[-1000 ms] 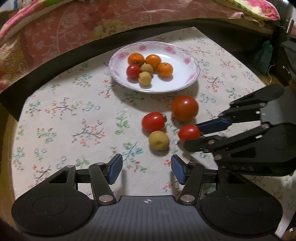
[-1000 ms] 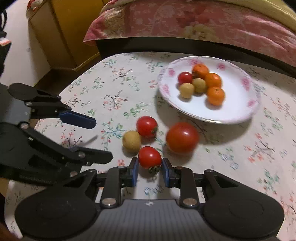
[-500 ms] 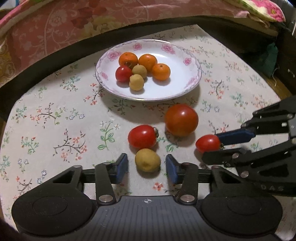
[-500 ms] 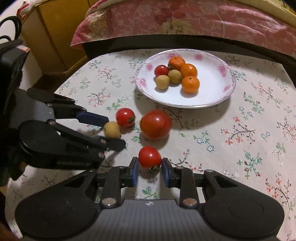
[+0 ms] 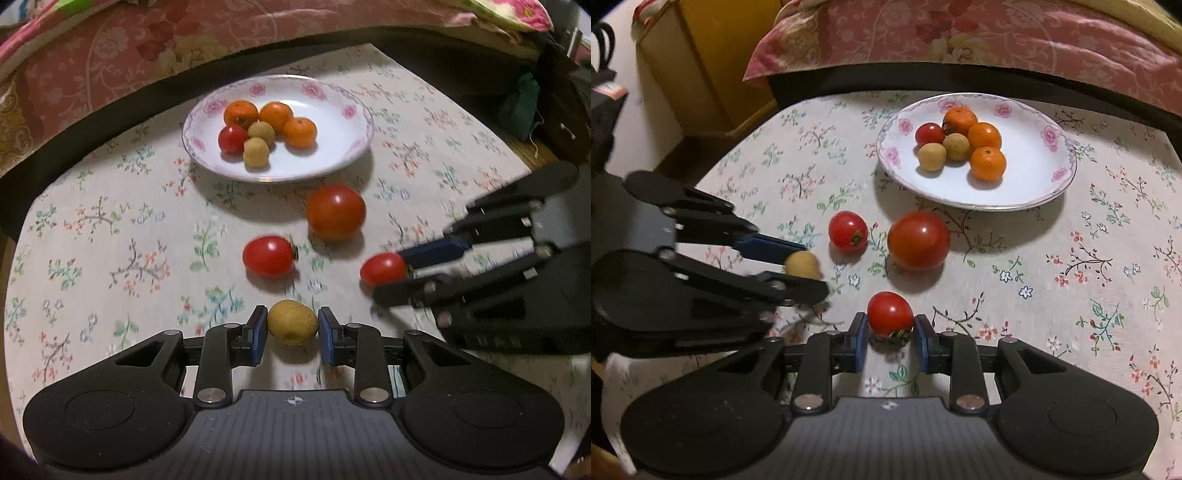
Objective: Organize fruits
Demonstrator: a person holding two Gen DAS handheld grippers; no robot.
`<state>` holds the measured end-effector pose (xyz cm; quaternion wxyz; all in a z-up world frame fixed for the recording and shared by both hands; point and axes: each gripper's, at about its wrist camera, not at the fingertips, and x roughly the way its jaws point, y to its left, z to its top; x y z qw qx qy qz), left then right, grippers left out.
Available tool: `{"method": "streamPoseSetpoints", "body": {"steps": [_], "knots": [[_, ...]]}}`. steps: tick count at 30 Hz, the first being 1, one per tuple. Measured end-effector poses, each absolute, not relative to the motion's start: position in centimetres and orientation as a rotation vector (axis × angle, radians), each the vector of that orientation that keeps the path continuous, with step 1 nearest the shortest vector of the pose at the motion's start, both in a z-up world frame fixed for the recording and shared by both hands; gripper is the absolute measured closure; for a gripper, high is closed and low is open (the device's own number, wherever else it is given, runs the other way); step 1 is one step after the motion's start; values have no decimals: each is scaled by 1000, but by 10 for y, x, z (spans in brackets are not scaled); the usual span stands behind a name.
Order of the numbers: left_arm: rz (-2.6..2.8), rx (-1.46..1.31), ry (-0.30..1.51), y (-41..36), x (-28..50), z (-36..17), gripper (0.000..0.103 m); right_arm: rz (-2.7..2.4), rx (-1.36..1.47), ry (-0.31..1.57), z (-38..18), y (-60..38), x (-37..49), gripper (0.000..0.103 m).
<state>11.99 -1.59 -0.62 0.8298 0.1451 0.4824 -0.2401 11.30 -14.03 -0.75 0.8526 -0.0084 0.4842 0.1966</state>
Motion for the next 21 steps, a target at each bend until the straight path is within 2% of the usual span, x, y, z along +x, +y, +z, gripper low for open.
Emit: {"method": "streamPoseSetpoints", "body": {"steps": [11, 14, 21], "knots": [[-545, 333, 1035, -13, 109, -15, 62, 439, -49, 1015, -11, -139, 110, 81], [-548, 342, 1030, -14, 106, -15, 54, 443, -48, 1017, -10, -140, 111, 79], [-539, 336, 1022, -12, 107, -14, 53, 426, -48, 1009, -9, -142, 112, 74]]}}
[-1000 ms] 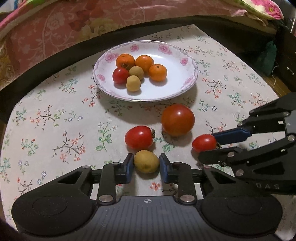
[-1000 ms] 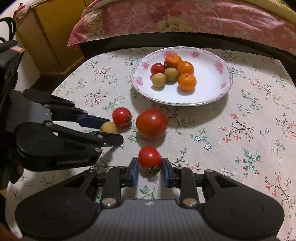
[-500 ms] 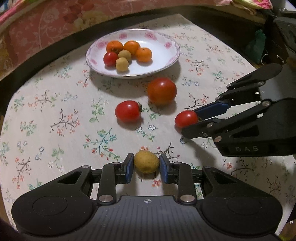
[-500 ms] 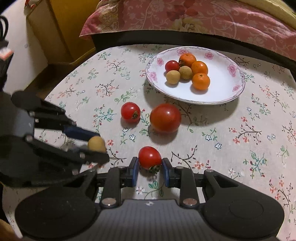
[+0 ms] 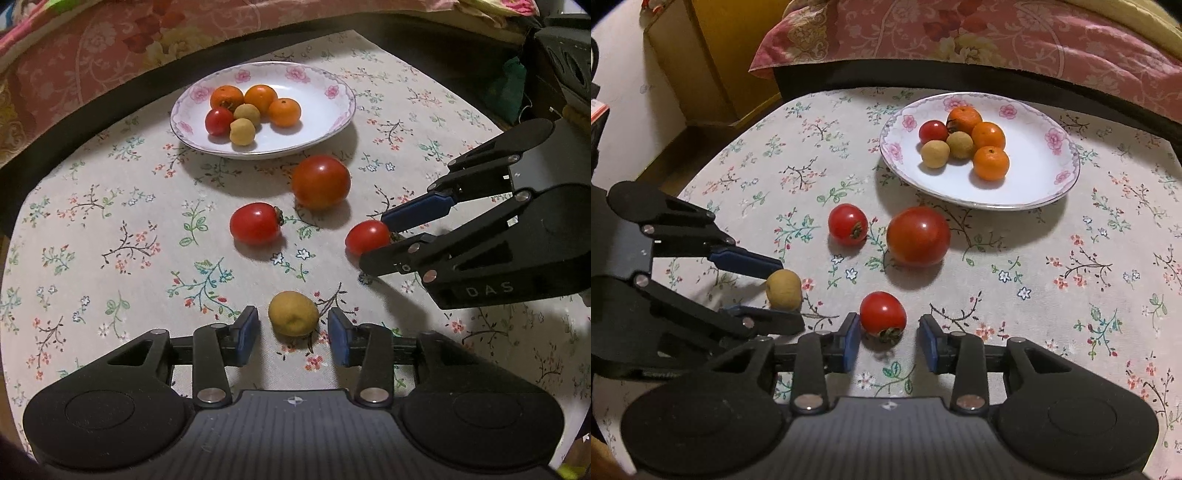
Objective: Organize fruits
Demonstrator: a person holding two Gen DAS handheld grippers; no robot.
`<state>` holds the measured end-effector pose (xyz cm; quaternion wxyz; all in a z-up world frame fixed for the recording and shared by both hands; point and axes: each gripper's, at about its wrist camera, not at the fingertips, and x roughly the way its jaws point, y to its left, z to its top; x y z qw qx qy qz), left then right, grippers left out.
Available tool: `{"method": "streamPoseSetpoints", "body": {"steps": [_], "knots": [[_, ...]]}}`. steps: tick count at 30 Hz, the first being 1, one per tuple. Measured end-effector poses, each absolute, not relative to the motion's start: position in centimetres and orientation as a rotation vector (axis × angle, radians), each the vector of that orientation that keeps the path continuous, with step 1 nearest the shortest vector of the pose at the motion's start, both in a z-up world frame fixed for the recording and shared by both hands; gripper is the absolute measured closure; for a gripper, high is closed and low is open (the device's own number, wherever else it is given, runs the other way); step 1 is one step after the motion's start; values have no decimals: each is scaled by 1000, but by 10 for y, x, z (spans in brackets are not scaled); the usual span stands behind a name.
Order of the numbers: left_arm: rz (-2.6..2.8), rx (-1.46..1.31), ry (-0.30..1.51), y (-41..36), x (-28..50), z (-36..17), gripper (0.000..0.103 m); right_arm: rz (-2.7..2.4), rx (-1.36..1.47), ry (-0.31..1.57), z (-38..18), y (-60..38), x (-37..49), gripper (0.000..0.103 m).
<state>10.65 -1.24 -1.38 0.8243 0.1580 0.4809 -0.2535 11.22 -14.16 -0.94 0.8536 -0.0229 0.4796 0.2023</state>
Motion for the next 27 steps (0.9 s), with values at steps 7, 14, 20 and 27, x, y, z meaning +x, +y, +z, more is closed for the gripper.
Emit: {"method": "streamPoseSetpoints", "body": {"steps": [7, 14, 20, 27], "knots": [[-533, 340, 1024, -15, 109, -15, 53, 444, -68, 999, -11, -136, 112, 74], [-528, 343, 1025, -15, 110, -15, 62, 451, -82, 1011, -10, -134, 113, 77], [-535, 344, 1026, -17, 110, -15, 66, 452, -82, 1011, -10, -134, 112, 81], [-532, 331, 994, -17, 112, -7, 66, 453, -75, 996, -6, -134, 112, 81]]}}
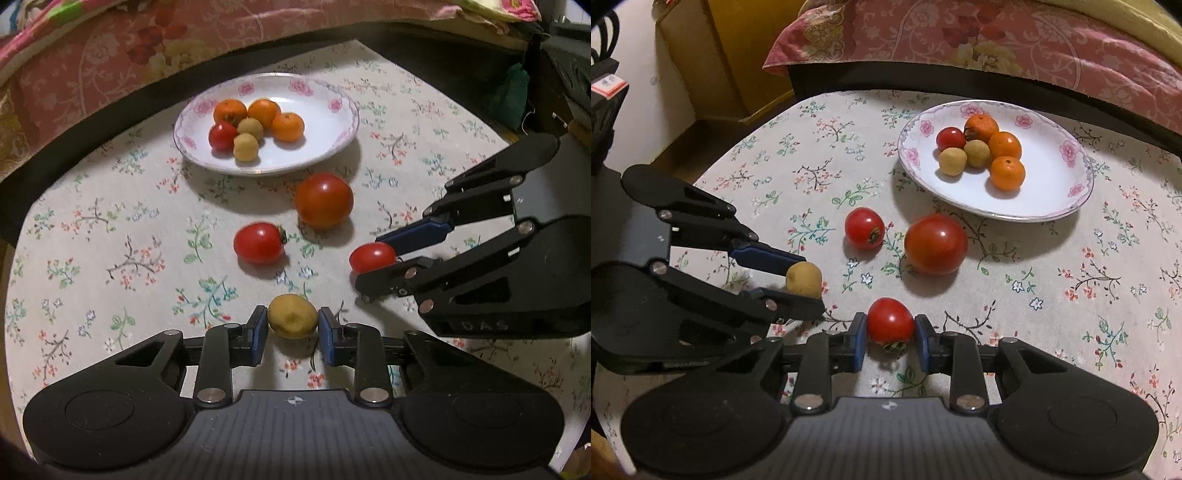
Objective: Organize fruits
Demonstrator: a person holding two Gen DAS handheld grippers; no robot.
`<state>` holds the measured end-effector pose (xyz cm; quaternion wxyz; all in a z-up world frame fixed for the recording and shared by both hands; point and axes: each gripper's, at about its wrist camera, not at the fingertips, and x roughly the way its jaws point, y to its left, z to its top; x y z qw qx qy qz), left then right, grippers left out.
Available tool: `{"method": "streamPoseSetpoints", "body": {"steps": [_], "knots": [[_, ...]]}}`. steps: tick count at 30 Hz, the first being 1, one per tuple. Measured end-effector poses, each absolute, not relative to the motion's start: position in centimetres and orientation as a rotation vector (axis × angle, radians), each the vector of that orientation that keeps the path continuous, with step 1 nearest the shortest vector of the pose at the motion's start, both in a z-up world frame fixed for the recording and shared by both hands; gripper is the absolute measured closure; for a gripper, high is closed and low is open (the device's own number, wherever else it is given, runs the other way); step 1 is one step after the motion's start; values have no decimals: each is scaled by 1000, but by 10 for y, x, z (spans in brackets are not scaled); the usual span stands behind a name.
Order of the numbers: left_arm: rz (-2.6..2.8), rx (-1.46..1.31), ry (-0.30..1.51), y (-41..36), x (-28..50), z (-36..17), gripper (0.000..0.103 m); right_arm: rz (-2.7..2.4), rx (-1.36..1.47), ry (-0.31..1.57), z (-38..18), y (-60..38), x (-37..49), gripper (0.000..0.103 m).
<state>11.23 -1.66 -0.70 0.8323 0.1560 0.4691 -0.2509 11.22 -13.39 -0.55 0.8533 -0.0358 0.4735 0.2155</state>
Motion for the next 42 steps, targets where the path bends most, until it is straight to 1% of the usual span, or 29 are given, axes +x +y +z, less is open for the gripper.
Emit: {"method": "streamPoseSetpoints", "body": {"steps": [8, 42], "knots": [[-527, 313, 970, -20, 119, 2, 66, 440, -39, 962, 6, -138, 115, 81], [-504, 298, 901, -26, 138, 21, 66, 389, 24, 899, 27, -151, 121, 81]]}}
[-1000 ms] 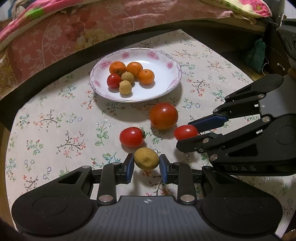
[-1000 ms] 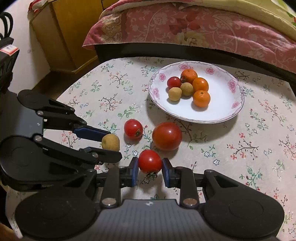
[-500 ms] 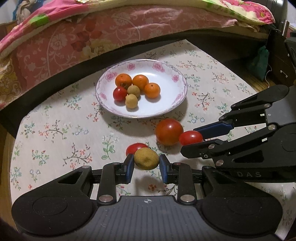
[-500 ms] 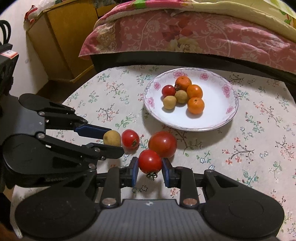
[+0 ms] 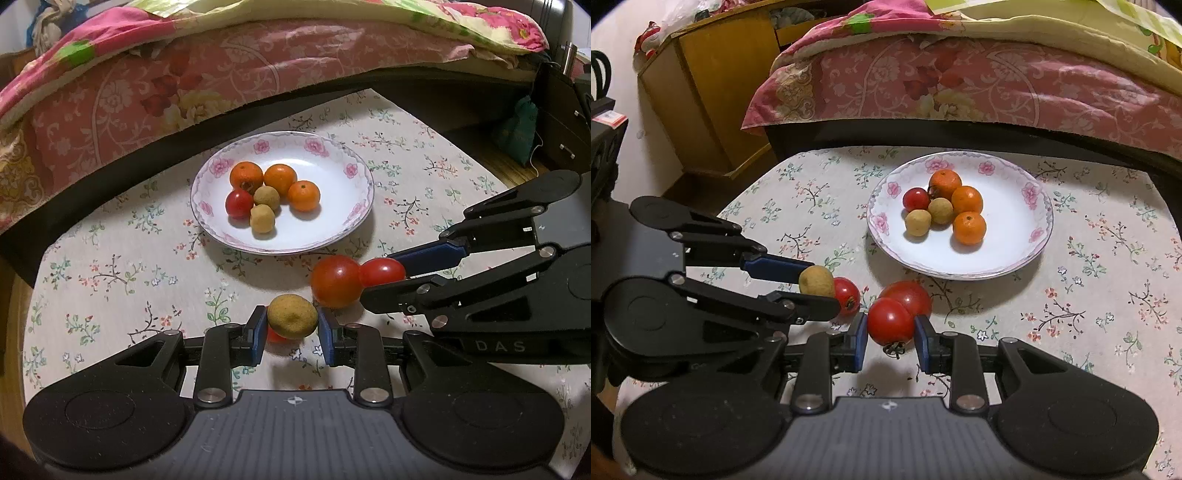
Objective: Organize fruits
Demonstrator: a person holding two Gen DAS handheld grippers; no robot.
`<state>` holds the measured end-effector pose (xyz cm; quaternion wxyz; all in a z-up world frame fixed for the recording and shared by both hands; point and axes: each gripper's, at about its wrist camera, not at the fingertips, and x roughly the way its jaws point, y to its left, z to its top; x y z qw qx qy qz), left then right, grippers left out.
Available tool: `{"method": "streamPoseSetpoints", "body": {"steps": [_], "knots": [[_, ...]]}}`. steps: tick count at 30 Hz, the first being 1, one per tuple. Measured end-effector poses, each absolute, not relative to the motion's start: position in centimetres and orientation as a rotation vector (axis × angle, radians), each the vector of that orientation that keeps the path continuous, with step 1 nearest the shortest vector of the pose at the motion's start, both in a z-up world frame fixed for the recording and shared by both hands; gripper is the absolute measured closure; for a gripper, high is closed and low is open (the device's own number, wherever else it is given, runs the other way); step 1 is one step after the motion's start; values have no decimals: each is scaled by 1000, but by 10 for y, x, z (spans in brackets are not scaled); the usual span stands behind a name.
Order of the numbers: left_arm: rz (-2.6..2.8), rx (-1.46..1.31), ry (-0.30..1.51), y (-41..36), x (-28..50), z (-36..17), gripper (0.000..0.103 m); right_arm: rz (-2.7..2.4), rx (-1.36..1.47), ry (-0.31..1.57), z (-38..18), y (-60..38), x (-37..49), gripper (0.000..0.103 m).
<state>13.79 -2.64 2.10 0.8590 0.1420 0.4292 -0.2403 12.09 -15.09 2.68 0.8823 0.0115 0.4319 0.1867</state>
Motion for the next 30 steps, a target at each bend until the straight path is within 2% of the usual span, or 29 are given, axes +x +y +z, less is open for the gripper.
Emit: {"method": "streamPoseSetpoints", "body": {"steps": [30], "knots": [[-453, 297, 834, -49, 187, 25, 68, 269, 102, 858, 32, -174, 168, 81]]}}
